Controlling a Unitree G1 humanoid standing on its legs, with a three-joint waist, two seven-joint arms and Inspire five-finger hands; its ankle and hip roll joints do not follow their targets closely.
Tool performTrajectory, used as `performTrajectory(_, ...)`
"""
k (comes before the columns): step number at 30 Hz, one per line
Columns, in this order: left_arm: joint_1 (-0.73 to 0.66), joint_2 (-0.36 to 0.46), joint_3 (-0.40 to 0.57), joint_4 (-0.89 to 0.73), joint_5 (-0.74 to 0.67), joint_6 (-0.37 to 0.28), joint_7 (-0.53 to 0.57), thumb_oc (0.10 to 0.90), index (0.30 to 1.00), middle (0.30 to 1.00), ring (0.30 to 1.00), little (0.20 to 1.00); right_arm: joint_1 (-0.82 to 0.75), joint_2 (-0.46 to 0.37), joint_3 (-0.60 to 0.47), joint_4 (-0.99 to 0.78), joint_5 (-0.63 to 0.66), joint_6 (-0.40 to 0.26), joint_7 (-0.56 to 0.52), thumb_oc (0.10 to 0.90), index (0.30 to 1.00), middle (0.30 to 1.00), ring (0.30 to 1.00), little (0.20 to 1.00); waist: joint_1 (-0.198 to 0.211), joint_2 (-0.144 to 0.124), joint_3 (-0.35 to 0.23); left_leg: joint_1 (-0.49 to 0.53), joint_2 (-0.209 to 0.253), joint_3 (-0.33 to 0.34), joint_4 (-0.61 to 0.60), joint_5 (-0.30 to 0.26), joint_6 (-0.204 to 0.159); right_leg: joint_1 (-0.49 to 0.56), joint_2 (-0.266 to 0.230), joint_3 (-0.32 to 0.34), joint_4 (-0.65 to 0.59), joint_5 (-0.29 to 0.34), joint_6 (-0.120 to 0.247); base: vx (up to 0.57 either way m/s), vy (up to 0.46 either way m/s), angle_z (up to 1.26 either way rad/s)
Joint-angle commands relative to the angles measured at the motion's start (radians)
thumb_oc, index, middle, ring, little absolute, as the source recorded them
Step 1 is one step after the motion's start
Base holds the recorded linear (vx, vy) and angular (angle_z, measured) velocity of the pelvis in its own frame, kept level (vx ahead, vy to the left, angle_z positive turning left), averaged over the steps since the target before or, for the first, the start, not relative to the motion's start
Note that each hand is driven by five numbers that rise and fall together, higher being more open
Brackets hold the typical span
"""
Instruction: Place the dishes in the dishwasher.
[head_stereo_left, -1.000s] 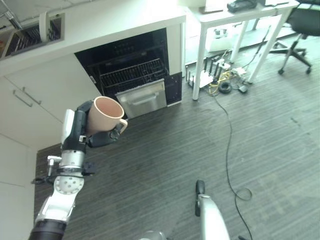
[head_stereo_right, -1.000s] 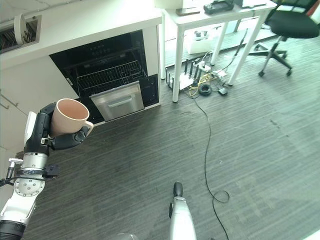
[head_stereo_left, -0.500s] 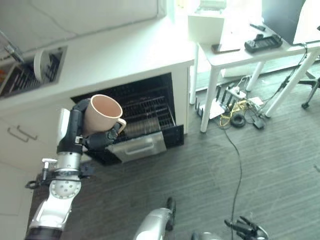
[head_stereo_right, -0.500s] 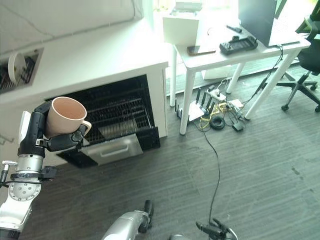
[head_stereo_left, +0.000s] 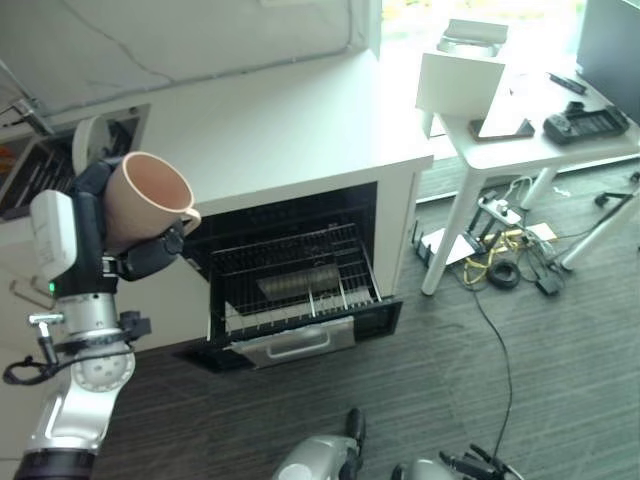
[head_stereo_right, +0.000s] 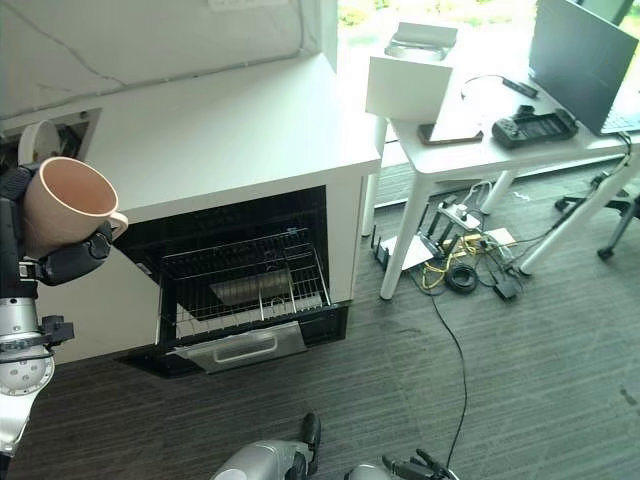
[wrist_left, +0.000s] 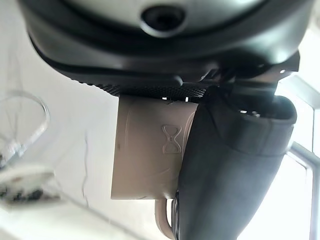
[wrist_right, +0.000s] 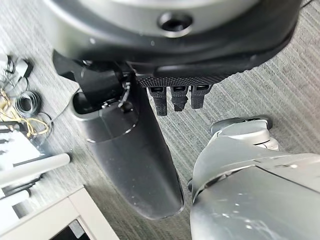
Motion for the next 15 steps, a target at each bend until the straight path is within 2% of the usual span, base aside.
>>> performTrajectory(1,-0.073,0.011,0.072,-0.078,0.014,-0.076,0.073,0.400,0.300,0.300,0.300,0.300,0.000,-0.026,0.014,-0.031,-0.018,-0.034,-0.009,0.800,0.900,0.900,0.900,0.900,-0.017,0.013,-0.051,-0.040,0.091,-0.050,0.077,-0.114,-0.082,0.031,0.011,-0.035,-0.143,0.077,0.055,-0.01,0.055,0.05)
performTrajectory(7,-0.056,-0.001,0.085,-0.109,-0.014,-0.079,0.039,0.400,0.300,0.300,0.300,0.300,-0.017,-0.015,0.023,-0.055,-0.030,-0.018,-0.047,0.800,0.900,0.900,0.900,0.900,0.015,0.015,-0.062,-0.020,0.081,-0.065,0.077,-0.137,-0.056,0.078,0.007,-0.088,-0.143,0.074,0.064,-0.01,0.066,-0.02)
performTrajectory(8,-0.057,0.003,0.085,-0.116,-0.023,-0.081,0.028,0.400,0.300,0.300,0.300,0.300,-0.016,-0.013,0.020,-0.058,-0.032,-0.019,-0.048,0.800,0.900,0.900,0.900,0.900,0.013,0.017,-0.061,-0.013,0.078,-0.070,0.077,-0.147,-0.043,0.093,0.009,-0.094,-0.143,0.107,0.076,0.05,0.101,0.12)
performTrajectory(9,-0.062,0.009,0.077,-0.124,-0.035,-0.076,0.010,0.400,0.300,0.300,0.300,0.300,-0.013,-0.007,0.017,-0.068,-0.043,-0.013,-0.053,0.800,0.900,0.900,0.900,0.900,0.000,0.019,-0.050,0.014,0.063,-0.094,0.077,-0.172,-0.018,0.095,0.012,-0.087,-0.105,0.176,0.101,0.05,0.101,0.15)
performTrajectory(11,-0.086,0.014,0.051,-0.130,-0.070,-0.063,-0.035,0.400,0.300,0.300,0.300,0.300,-0.007,-0.004,0.016,-0.066,-0.054,-0.006,-0.050,0.800,0.900,0.900,0.900,0.900,-0.024,0.025,-0.031,0.037,0.040,-0.138,0.077,-0.186,0.016,0.002,0.019,-0.049,0.083,0.234,0.118,0.02,0.066,0.19)
performTrajectory(12,-0.096,0.012,0.040,-0.131,-0.082,-0.056,-0.045,0.400,0.300,0.300,0.300,0.300,-0.009,-0.004,0.017,-0.058,-0.057,-0.009,-0.045,0.800,0.900,0.900,0.900,0.900,-0.031,0.027,-0.029,0.041,0.038,-0.149,0.077,-0.189,0.021,-0.030,0.020,-0.039,0.101,0.243,0.119,0.02,-0.012,0.41)
performTrajectory(14,-0.126,0.004,0.011,-0.137,-0.101,-0.031,-0.070,0.400,0.300,0.300,0.300,0.300,-0.010,-0.004,0.020,-0.048,-0.067,-0.022,-0.030,0.800,0.900,0.900,0.900,0.900,-0.051,0.027,-0.024,0.053,0.038,-0.163,0.077,-0.199,0.023,-0.078,0.017,-0.020,0.061,0.246,0.116,0.07,-0.137,0.54)
performTrajectory(15,-0.146,0.000,-0.014,-0.131,-0.105,-0.027,-0.077,0.400,0.300,0.300,0.300,0.300,-0.015,-0.007,0.023,-0.045,-0.065,-0.026,-0.023,0.800,0.900,0.900,0.900,0.900,-0.068,0.016,-0.018,0.068,0.033,-0.178,0.077,-0.214,0.021,-0.107,0.004,0.014,-0.053,0.262,0.119,0.11,-0.213,0.30)
